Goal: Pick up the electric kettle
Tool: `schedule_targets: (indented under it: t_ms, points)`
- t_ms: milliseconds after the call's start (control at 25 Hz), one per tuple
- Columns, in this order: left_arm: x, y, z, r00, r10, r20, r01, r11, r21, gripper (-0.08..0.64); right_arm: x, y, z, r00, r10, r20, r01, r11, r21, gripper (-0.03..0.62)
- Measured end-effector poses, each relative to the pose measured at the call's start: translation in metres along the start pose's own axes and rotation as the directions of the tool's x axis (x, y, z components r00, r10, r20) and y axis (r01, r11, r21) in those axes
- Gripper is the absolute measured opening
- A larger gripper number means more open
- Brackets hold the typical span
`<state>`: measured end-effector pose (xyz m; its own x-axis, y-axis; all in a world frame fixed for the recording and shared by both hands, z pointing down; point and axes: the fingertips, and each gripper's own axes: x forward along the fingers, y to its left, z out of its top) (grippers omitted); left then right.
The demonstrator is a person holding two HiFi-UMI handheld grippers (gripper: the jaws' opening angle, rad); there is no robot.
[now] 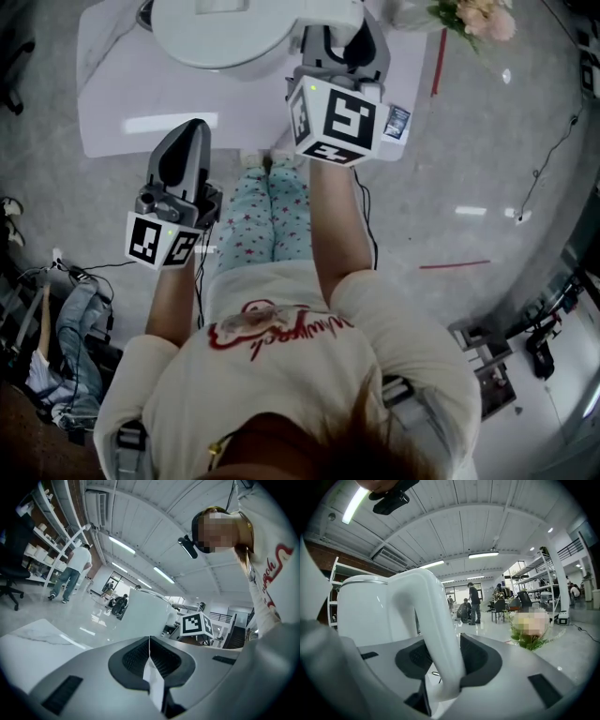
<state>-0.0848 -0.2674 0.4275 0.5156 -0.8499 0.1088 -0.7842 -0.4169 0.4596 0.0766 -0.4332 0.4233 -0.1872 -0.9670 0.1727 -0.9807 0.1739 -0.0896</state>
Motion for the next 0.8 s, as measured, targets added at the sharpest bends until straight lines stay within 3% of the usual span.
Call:
schedule_targets:
  t_ms: [360, 520, 800]
  points:
    - [-0.015, -0.036, 0.042, 1.000, -0.024, -0.019, 0.024, 0.999, 0.027, 0.012, -0.019, 0.002, 0.078, 0.999, 0.023, 0.044, -0.022, 1.000, -0.011, 0.152]
    - [-0.019, -0.035, 0.062, 1.000, 0.004, 0.002, -0.004, 0.999, 0.048, 0.012, -0.025, 0.003, 0.107, 0.997, 0.024, 0.072, -0.024, 1.000, 0.008, 0.152]
    - [-0.015, -0.045, 0.101, 0.998, -0.013, 0.055, 0.008, 0.995, 0.098, 0.012, -0.035, -0.005, 0.149, 0.994, 0.001, 0.105, -0.006, 0.999, 0.042, 0.152]
